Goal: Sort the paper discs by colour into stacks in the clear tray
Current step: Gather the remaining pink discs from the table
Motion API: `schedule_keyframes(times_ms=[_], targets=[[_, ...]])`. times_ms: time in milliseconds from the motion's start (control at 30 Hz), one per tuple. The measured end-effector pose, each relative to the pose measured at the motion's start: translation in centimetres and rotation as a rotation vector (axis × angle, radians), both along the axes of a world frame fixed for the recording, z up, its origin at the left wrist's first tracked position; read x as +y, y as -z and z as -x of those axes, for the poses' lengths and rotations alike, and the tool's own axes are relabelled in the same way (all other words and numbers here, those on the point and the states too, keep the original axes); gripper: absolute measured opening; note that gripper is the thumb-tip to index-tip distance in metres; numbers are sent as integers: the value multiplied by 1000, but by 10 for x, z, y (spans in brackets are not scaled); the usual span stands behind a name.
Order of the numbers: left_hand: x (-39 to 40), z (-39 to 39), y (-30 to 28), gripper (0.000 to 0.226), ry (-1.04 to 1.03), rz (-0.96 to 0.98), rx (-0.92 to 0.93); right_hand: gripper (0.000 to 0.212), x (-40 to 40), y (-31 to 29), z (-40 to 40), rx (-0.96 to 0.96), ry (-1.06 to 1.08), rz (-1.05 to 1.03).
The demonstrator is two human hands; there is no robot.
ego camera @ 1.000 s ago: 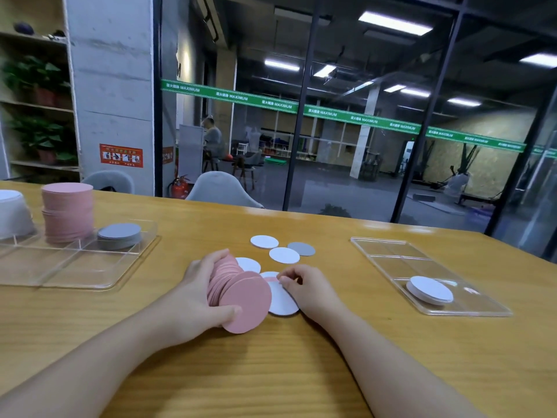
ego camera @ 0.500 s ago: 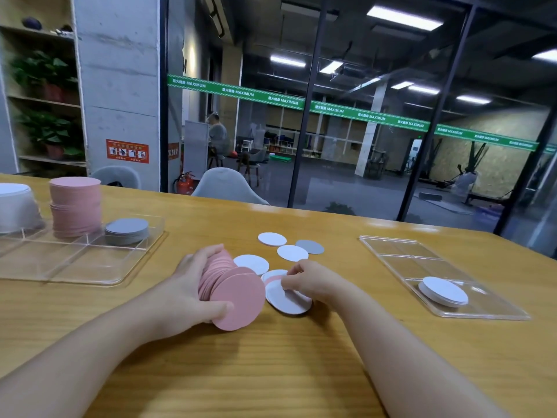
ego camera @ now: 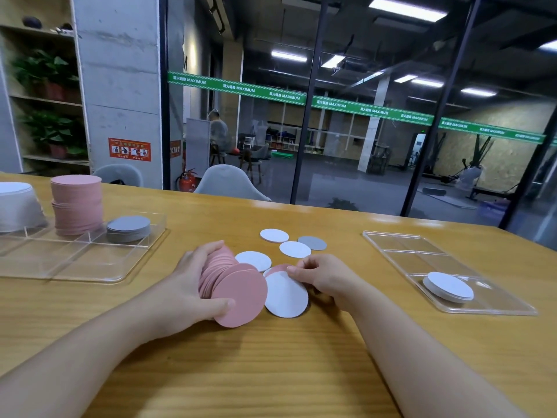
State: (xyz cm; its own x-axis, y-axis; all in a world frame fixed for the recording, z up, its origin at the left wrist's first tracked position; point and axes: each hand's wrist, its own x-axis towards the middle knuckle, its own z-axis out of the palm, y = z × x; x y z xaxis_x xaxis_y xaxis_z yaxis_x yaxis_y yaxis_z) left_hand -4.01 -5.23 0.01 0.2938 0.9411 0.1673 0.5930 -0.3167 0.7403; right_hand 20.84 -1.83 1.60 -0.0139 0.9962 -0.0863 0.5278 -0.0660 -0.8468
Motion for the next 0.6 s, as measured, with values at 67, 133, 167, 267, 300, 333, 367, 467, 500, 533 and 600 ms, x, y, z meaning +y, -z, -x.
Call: schedule_keyframes(times_ms=[67,133,167,267,300,333,367,467,500,533,600], targets=[[-1,0,0,100,-6,-9,-2,22,-1,1,-2,108,24,-44],[-1,-1,0,97,-23,-17,-3,21,-1,2,-3,231,51,-129],[-1,-1,1,95,-34,-23,0,20,-1,1,-4,291,58,-182],[1,-2,1,95,-86,-41,19,20,-3,-7,-6,482,54,-316],[2,-2,0,96,-102,-39,25,20,-4,-11,-7,545,38,-332],[3,-1,0,97,-115,-36,33,19,-6,-14,-7,590,9,-328],[3,-1,0,98,-125,-33,40,16,-8,-16,-6,606,-34,-302],[3,1,-1,99,-127,-34,62,6,-16,-17,3,450,-217,-181],[3,1,-1,99,-121,-34,66,6,-18,-15,7,352,-264,-160],[2,1,-2,99,-114,-31,67,8,-19,-13,11,250,-293,-155],[1,2,-3,100,-105,-26,63,12,-20,-7,20,86,-304,-185]])
